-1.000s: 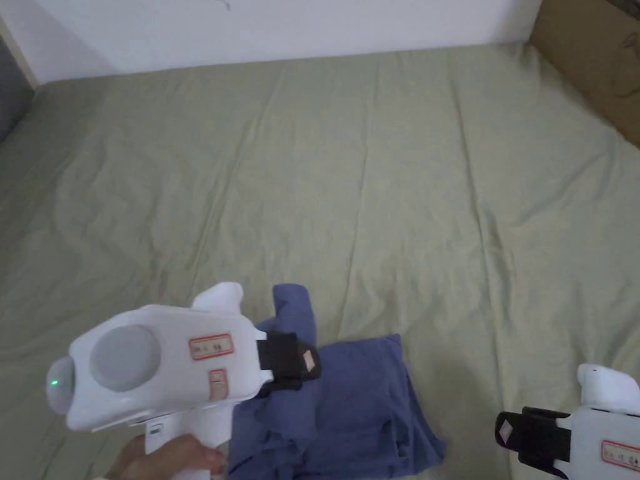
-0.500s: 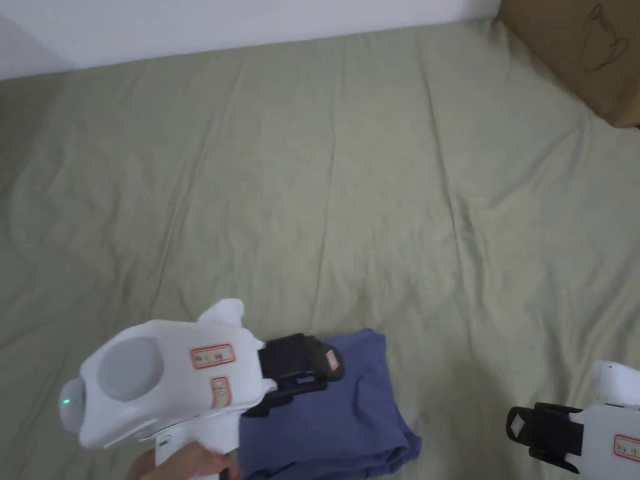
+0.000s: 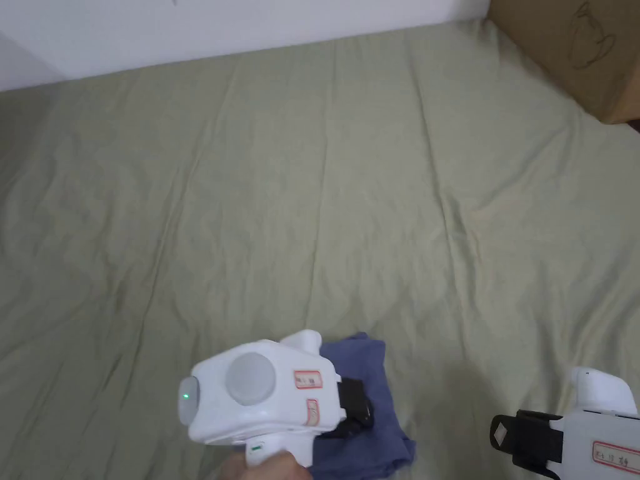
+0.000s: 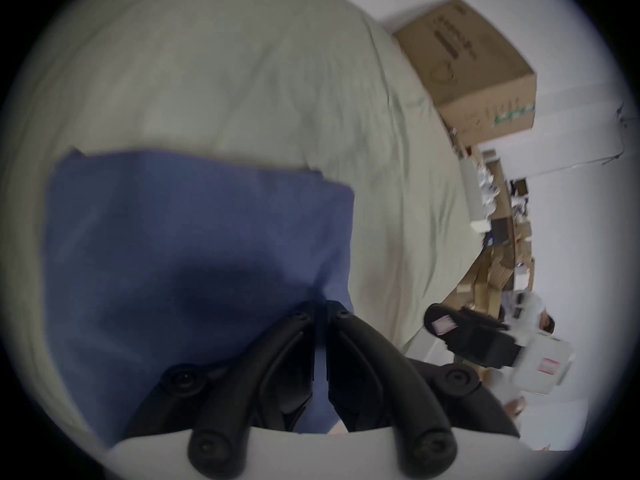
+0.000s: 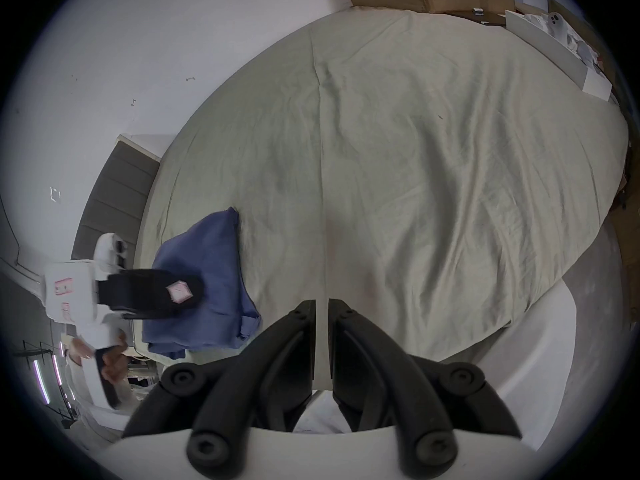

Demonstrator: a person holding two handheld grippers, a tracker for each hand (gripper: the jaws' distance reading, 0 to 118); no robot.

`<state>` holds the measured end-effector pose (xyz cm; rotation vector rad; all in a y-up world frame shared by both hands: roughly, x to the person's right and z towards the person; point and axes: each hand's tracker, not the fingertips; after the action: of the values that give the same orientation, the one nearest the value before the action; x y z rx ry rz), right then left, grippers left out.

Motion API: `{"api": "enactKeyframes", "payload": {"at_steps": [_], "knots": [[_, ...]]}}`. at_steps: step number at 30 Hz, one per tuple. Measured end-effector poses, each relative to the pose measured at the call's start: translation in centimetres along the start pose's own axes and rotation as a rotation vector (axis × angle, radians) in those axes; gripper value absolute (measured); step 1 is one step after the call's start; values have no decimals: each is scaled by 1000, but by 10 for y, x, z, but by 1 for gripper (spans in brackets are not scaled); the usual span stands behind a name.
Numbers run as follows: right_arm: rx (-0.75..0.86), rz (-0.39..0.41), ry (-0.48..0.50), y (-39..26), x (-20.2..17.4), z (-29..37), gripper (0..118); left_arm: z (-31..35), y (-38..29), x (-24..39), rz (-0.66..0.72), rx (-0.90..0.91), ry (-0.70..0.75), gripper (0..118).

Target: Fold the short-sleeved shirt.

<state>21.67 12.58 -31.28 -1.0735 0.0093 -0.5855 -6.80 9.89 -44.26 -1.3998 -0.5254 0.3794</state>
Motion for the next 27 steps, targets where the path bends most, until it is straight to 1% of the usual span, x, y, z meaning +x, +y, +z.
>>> {"api": "enactKeyframes", "payload": {"at_steps": [2, 4, 7, 11, 12, 13, 14, 15, 16, 17, 18, 19, 20, 21, 23, 24, 26, 27], "knots": [[5, -1, -2, -1, -6, 7, 8, -6, -3, 9, -30, 11, -34, 7], [12, -2, -6, -1, -8, 9, 8, -3, -6, 17, -15, 12, -107, 7], [8, 6, -9, 1, -8, 10, 8, 3, -6, 27, -60, 3, -186, 7], [-7, 55, 9, 1, -9, 4, 8, 30, -11, 15, -46, 52, -205, 7], [-11, 67, 14, 2, -9, -1, 8, 41, -13, 7, -19, 83, -211, 8], [-23, 103, 24, 6, -22, -15, 8, 53, -14, -2, 3, 102, -217, 13], [-33, 148, 35, 6, -27, -20, 8, 66, -17, -15, 30, 122, -237, 28], [-41, 183, 45, 8, -36, -26, 8, 82, -18, -30, 59, 142, -246, 61], [131, 388, 84, 11, -45, -30, 8, 94, -22, -42, 89, 162, -238, 71], [135, 432, 86, 13, -60, -32, 8, 107, -27, -56, 110, 178, -223, 80], [132, 475, 84, 15, -77, -33, 8, 118, -32, -69, 120, 190, -205, 87], [137, 506, 70, 16, -90, -38, 8, 127, -35, -81, 142, 220, -226, 99], [70, 458, 106, 16, -102, -42, 8, 135, -40, -95, 169, 253, -239, 102], [65, 486, 111, 16, -112, -47, 8, 140, -43, -107, 197, 261, -223, 102], [48, 494, 113, 18, -130, -59, 8, 141, -46, -129, 253, 277, -182, 102], [-176, 333, 29, 13, -132, -68, 8, 138, -47, -140, 265, 279, -174, 102], [-200, 397, -53, 11, -141, -81, 8, 130, -46, -156, 297, 256, -152, 102], [-43, 577, -129, 14, -146, -90, 8, 121, -46, -162, 321, 237, -161, 102]]}}
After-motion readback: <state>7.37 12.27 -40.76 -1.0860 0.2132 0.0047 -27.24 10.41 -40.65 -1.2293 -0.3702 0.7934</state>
